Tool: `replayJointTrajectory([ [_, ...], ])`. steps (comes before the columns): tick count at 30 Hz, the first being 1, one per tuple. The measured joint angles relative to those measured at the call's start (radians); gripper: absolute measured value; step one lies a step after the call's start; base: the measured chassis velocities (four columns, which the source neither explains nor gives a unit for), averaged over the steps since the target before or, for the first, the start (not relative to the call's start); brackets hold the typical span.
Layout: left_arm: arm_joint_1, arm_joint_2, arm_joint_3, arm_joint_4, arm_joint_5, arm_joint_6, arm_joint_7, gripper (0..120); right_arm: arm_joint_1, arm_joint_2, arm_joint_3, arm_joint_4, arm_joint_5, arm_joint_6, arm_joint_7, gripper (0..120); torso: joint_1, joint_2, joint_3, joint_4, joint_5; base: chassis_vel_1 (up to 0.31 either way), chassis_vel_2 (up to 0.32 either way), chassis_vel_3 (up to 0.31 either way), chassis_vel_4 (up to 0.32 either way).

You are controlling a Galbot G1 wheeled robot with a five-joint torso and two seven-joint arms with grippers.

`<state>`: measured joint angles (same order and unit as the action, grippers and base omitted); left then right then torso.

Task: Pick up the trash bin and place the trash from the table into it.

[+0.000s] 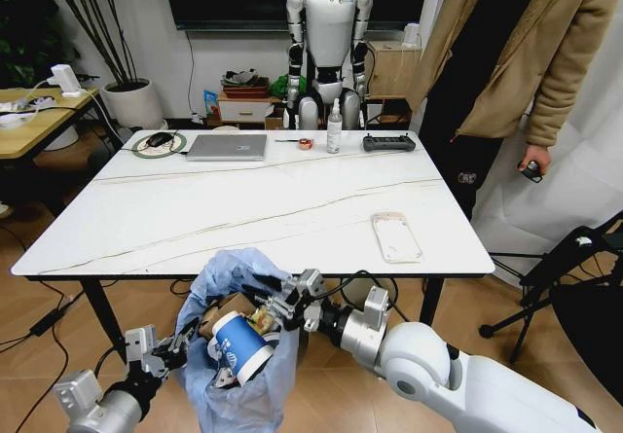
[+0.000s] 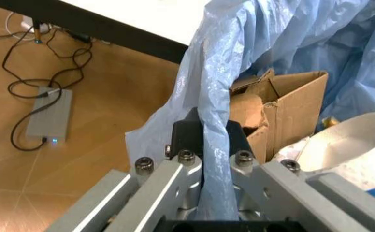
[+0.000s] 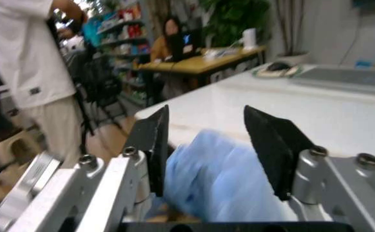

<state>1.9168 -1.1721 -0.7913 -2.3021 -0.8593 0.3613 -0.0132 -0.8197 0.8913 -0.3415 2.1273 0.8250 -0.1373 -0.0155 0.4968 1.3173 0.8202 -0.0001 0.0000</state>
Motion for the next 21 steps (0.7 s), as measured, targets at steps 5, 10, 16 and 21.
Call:
replayJointTrajectory([
  [5, -0.002, 0.008, 0.012, 0.005, 0.001, 0.0, 0.001, 0, 0.05, 0.042, 0.173, -0.037, 0.007, -0.11, 0.159, 63, 0.0, 0.0, 0.0, 0.0005, -0.0002, 0.0, 0.0, 0.0, 0.0],
  [10, -0.003, 0.016, 0.015, 0.009, 0.0, 0.0, 0.003, 0, 0.011, 0.031, 0.306, -0.149, -0.139, -0.212, 0.207, 78, 0.0, 0.0, 0.0, 0.0002, 0.0, 0.0, 0.0, 0.0, 0.0],
  [16, -0.011, 0.025, 0.016, 0.011, -0.01, -0.001, 0.006, 0, -0.086, 0.006, 0.334, -0.3, -0.341, -0.212, 0.192, 99, 0.0, 0.0, 0.0, -0.0003, 0.0003, 0.0, 0.0, 0.0, 0.0],
  [21, -0.01, 0.027, 0.014, 0.008, -0.014, -0.001, 0.006, 0, -0.116, 0.007, 0.358, -0.336, -0.356, -0.216, 0.151, 100, 0.0, 0.0, 0.0, 0.0002, 0.0002, 0.0, 0.0, 0.0, 0.0],
])
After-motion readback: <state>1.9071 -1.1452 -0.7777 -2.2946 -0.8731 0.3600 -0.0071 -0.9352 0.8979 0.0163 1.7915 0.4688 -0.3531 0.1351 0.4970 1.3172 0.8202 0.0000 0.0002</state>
